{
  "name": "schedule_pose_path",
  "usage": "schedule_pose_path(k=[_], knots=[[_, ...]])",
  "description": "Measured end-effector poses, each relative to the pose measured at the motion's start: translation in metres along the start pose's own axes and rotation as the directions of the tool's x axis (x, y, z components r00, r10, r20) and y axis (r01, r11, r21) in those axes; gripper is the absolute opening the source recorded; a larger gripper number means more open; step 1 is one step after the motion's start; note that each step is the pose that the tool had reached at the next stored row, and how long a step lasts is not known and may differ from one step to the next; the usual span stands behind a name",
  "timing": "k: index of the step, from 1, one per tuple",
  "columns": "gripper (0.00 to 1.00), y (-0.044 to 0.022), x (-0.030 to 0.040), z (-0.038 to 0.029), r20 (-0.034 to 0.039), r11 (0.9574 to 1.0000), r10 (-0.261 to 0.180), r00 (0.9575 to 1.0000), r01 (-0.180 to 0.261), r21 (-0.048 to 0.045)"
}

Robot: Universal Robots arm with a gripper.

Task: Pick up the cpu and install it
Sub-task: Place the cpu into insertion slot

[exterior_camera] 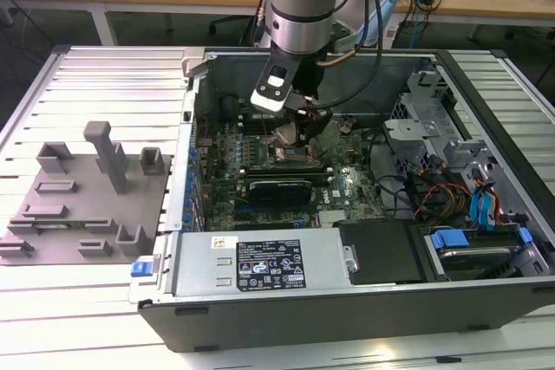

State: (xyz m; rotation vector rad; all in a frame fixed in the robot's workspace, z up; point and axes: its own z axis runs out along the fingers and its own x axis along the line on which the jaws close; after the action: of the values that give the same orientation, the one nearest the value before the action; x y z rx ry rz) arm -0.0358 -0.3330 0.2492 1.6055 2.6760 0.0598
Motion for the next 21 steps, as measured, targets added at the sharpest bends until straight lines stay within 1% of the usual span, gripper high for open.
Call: schedule_pose_path(k=[1,3,5,6,8,9,11,12,14,16,18,20,21], knots=[[0.55,0.0000,0.0000,0.0000,0.0008,0.9998,0.018,0.9998,-0.018,0.0000],[0.55,0.0000,0.0000,0.0001,0.0025,0.9982,0.060,0.9982,-0.060,-0.0002],[0.55,0.0000,0.0000,0.0001,0.0043,0.9952,0.098,0.9952,-0.098,-0.0004],[0.55,0.0000,0.0000,0.0001,0.0050,0.9933,0.116,0.9933,-0.116,-0.0005],[0.55,0.0000,0.0000,0.0002,0.0068,0.9876,0.157,0.9876,-0.157,-0.0009],[0.55,0.0000,0.0000,0.0002,0.0078,0.9835,0.181,0.9835,-0.181,-0.0011],[0.55,0.0000,0.0000,0.0003,0.0098,0.9740,0.227,0.9739,-0.227,-0.0016],[0.55,0.0000,0.0000,0.0003,0.0104,0.9707,0.240,0.9706,-0.240,-0.0018],[0.55,0.0000,0.0000,0.0004,0.0119,0.9610,0.277,0.9609,-0.277,-0.0023],[0.55,0.0000,0.0000,0.0004,0.0137,0.9478,0.319,0.9477,-0.319,-0.0030],[0.55,0.0000,0.0000,0.0006,0.0151,0.9363,0.351,0.9361,-0.351,-0.0035],[0.55,0.0000,0.0000,0.0008,0.0175,0.9133,0.407,0.9131,-0.407,-0.0046],[0.55,0.0000,0.0000,0.0007,0.0177,0.9119,0.410,0.9117,-0.410,-0.0047]])
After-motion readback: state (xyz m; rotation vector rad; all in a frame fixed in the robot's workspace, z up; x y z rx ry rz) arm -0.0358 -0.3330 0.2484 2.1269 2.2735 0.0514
